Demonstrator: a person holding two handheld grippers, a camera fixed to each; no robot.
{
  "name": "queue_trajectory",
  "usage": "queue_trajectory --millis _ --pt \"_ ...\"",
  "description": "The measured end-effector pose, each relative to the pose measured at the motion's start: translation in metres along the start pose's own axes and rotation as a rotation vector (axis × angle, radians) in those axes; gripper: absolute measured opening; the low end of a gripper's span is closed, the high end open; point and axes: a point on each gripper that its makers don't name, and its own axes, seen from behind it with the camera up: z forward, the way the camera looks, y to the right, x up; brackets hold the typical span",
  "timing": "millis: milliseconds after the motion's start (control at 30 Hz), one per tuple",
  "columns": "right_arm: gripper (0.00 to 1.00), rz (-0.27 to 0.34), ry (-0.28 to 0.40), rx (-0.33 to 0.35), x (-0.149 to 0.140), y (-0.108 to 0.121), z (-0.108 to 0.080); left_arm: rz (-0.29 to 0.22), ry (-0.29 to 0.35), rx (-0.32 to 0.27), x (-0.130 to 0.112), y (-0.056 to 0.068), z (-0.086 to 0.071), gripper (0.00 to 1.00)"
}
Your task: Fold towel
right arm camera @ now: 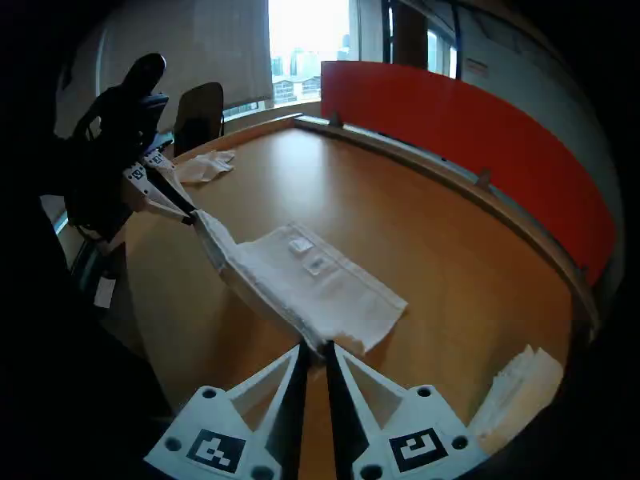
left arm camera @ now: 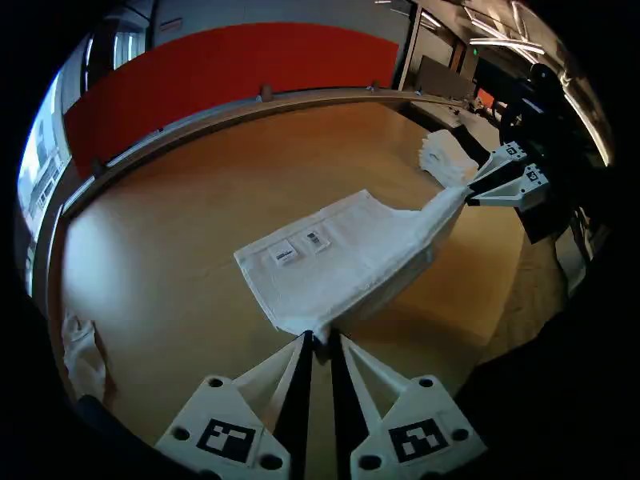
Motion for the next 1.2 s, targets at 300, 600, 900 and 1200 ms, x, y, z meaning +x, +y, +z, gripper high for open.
queue_trajectory --millis 300,600,900,1200 --pt "0.16 0.008 -0.007 -0.005 0.005 0.02 0.019 0.004 0.019 0.025 0.019 -0.019 0.018 0.15" --pt "0.16 0.027 -0.029 -0.017 0.001 0.044 0.045 0.016 0.016 0.049 0.031 -0.039 0.049 0.15" --pt "0.16 0.035 -0.06 -0.024 -0.007 0.064 0.065 0.018 0.005 0.056 0.035 -0.05 0.072 0.15" --pt "0.16 0.048 -0.081 -0.019 -0.018 0.071 0.08 0.016 0.0 0.054 0.03 -0.058 0.088 0.15"
